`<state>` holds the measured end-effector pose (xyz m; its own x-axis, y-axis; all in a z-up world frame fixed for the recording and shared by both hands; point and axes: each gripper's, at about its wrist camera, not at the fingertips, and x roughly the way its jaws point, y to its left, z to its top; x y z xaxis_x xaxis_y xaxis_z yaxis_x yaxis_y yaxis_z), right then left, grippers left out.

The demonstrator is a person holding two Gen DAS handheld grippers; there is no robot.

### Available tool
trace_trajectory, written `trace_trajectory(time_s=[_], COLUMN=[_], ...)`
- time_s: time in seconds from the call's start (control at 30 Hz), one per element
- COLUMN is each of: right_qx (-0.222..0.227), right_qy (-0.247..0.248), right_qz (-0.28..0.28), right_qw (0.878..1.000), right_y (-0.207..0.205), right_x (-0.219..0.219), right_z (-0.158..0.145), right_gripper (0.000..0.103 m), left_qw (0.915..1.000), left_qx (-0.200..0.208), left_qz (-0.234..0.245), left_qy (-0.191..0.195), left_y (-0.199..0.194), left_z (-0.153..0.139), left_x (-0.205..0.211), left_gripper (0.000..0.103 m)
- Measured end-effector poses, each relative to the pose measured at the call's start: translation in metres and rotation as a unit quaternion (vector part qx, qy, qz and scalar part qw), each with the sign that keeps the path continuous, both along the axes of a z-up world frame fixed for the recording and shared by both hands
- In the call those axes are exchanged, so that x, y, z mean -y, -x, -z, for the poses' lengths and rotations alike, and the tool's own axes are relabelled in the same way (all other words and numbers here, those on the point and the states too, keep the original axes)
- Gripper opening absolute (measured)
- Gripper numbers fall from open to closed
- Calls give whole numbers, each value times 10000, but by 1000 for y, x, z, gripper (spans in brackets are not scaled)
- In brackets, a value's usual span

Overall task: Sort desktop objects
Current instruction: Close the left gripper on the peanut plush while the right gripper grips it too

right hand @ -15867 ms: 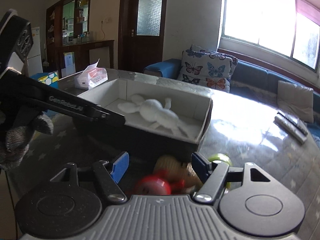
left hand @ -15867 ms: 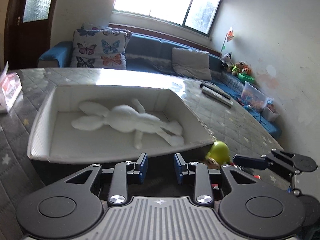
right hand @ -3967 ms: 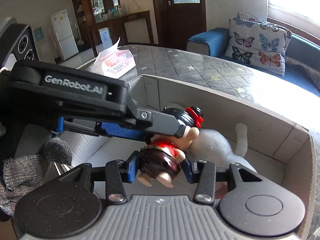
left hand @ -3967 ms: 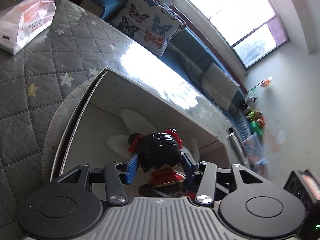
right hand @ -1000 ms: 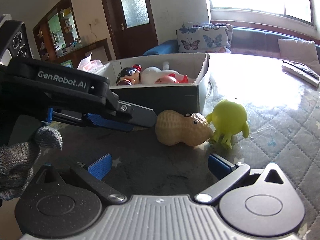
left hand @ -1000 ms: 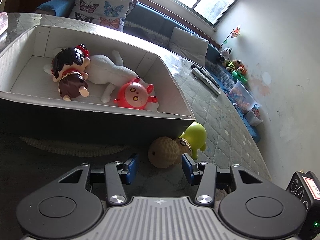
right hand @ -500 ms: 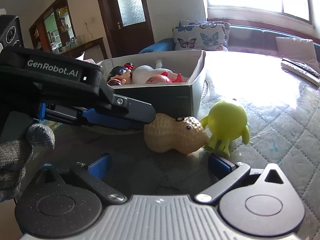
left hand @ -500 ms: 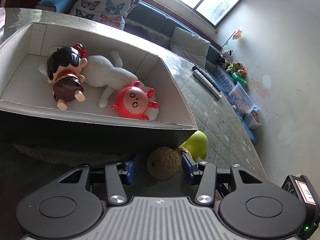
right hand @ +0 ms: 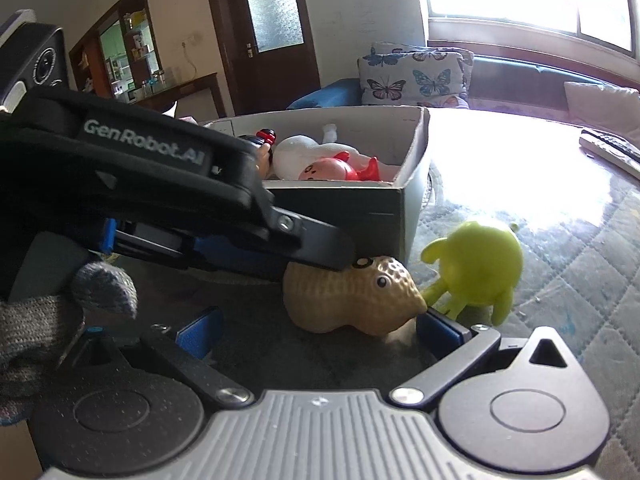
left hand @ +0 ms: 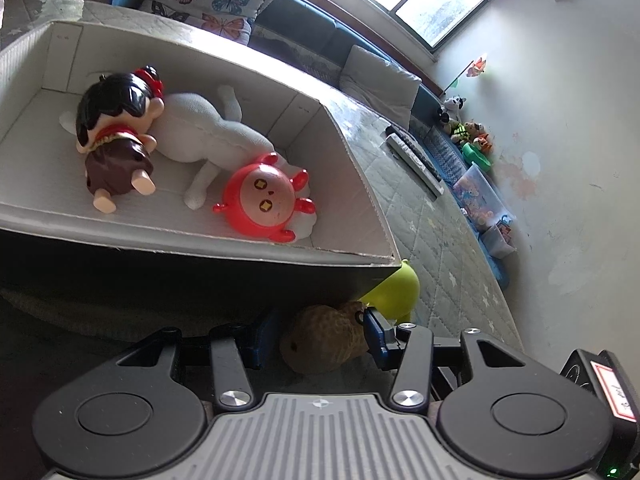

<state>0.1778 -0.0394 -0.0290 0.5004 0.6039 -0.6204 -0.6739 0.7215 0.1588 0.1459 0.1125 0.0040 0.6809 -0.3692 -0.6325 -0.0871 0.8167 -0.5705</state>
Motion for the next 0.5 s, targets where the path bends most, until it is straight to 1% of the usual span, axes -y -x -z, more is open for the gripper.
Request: trace_trajectory(time_s=[0.33, 0.5], right_qx=[-17, -11], right_qy=[42, 102], right_qz=[-79, -132], right_qw=[10000, 9999], right_y=[6, 14], right_x=[2, 8], right_z=[0, -1], right_gripper=[103, 103], left_qw=[9996, 9984], left_qx=[-157, -239], left_qz=[241, 511], left_qy=[45, 77], left_y=[7, 17], left_z=[1, 0], left_x=[4, 8], left_gripper=[49, 49])
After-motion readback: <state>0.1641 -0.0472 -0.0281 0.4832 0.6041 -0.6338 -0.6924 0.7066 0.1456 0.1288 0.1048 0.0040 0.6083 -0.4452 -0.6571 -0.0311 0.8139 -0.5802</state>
